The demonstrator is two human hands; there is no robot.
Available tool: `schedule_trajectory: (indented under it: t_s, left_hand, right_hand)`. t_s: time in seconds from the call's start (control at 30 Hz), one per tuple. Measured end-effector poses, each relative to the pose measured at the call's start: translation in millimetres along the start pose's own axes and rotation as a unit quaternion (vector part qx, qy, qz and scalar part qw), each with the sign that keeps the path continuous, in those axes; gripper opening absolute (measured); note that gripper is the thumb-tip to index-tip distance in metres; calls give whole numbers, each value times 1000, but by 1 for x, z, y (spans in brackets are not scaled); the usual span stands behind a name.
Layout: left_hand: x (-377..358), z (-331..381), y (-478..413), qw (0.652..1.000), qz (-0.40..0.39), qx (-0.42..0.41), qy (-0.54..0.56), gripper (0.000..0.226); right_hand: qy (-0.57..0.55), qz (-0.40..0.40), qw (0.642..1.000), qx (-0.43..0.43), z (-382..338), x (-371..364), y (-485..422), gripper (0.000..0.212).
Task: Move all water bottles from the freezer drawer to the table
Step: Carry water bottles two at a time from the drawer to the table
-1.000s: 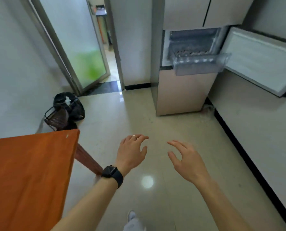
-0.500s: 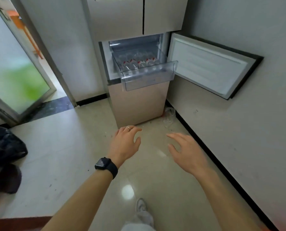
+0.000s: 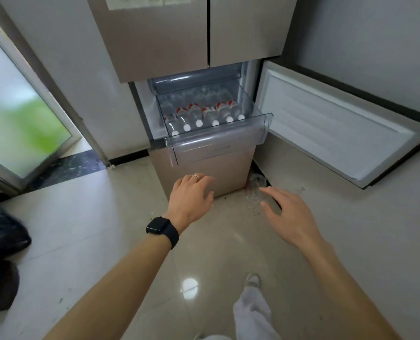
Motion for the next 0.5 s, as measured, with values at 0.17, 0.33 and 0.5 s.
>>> schedule_trajectory:
  t_s: [0.17,0.33,0.5]
  left_hand:
    - [-5,-6,-87,999,8,46,-5,46]
    - [-5,-9,-168,993,26,115,22,47]
    - [-10,-16,-225,985,42,159,59,48]
  right_hand:
    - [-10,-35,999,26,26,3,-107,40]
    - [-38,-77,993,76,45,15,-214,41]
    - [-30,-111,990,87,53,18,-308,44]
Point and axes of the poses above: each hand's wrist, its own y-axis away from the middle knuckle, its own x-axis out of the back of the hand, z = x × y, the point moved 2 cm from there along -y, towards the middle knuckle, and after that the axes turned 4 degrees about -x, right-handed, at the moved point
